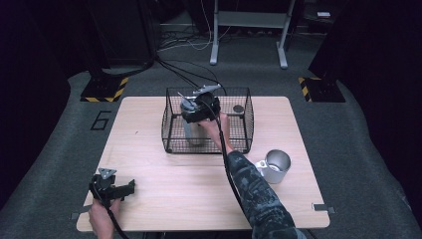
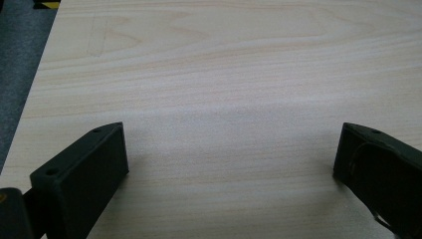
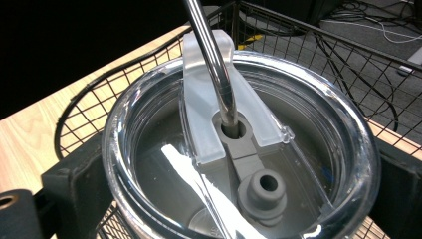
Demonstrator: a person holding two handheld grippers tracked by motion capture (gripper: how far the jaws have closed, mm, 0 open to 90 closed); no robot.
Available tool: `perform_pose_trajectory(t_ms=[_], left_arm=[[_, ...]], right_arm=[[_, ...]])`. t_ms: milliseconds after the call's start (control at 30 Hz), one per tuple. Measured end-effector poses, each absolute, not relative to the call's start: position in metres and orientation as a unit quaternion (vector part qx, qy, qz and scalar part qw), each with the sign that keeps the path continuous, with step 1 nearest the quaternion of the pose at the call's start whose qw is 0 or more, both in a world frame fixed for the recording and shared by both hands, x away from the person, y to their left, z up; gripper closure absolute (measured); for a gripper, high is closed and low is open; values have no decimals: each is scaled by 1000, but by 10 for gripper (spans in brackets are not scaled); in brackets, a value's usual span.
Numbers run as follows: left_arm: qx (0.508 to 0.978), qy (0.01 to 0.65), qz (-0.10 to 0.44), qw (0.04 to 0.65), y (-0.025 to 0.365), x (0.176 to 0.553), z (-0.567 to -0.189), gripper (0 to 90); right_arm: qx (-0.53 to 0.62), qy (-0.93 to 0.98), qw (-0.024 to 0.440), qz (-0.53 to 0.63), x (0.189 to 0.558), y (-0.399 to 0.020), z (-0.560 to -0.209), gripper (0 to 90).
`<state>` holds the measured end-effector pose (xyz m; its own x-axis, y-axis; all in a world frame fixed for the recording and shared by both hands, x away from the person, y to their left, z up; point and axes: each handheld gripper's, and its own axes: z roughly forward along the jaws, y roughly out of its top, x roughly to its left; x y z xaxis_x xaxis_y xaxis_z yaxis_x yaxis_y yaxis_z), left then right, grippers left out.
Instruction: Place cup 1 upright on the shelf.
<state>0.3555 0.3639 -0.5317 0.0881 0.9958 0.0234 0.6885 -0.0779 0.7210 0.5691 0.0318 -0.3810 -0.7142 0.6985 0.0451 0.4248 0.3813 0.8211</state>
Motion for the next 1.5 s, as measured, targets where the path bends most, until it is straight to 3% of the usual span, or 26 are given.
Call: perform_pose_trajectory(t_ms=[767, 1500], left_arm=[[677, 621, 273, 286, 363, 356, -532, 4], [678, 620, 271, 286, 363, 356, -532, 3]], right_arm=[[352, 822, 167, 415, 573, 29, -396, 27], [346, 823, 127, 432, 553, 2, -382, 0]])
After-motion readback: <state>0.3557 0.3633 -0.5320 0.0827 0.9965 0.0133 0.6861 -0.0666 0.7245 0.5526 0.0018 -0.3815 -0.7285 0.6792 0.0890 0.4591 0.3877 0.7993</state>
